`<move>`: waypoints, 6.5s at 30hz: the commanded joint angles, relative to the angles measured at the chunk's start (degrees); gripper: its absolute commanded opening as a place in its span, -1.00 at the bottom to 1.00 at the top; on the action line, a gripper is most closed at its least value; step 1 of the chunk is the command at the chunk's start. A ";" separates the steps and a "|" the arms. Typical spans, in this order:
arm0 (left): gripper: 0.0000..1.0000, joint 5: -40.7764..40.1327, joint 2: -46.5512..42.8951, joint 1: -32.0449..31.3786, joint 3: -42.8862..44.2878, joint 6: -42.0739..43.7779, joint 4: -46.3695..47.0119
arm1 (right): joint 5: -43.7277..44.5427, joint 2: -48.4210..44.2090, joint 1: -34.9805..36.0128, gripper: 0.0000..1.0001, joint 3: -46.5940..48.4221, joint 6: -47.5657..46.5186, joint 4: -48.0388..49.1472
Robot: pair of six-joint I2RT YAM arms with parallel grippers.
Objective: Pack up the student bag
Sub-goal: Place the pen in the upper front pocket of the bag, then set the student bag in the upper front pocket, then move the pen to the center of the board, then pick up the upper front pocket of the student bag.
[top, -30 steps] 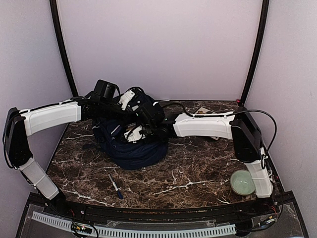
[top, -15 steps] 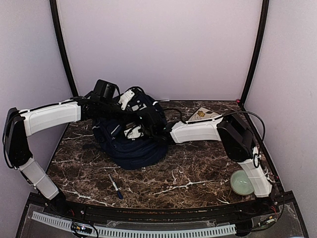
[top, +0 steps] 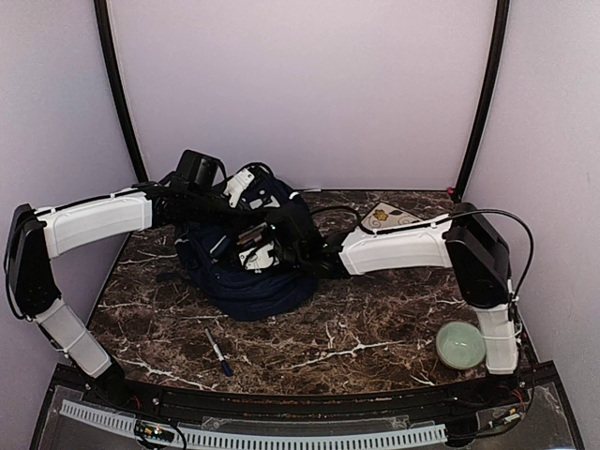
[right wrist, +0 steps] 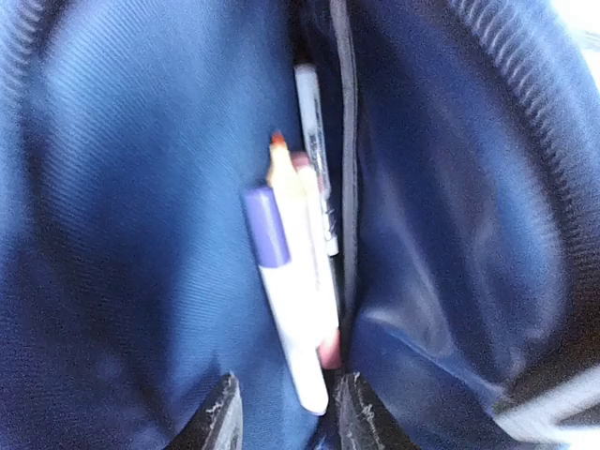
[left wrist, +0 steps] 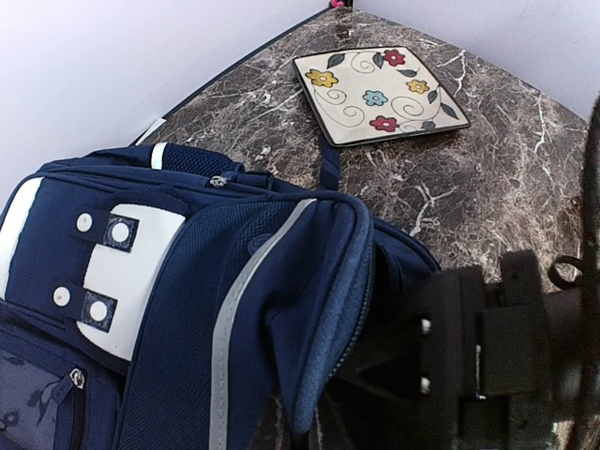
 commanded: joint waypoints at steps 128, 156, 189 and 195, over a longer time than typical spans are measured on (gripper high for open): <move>-0.42 0.05 5.20 -24.09 -25.41 -64.03 -3.05 | -45.84 -25.17 -19.29 -0.17 -15.01 40.45 -35.05; -0.23 -11.50 -0.47 -23.30 3.93 -17.94 -23.68 | -40.57 -25.80 -20.26 0.86 -9.01 40.31 -39.98; -0.46 -38.90 5.55 -14.82 -1.39 17.43 -4.71 | -48.54 -17.73 -18.18 0.20 -3.07 26.03 -55.62; -0.70 -38.62 2.79 -13.59 -3.30 16.03 -2.17 | -35.52 -17.68 -9.44 0.03 -7.64 17.87 -52.71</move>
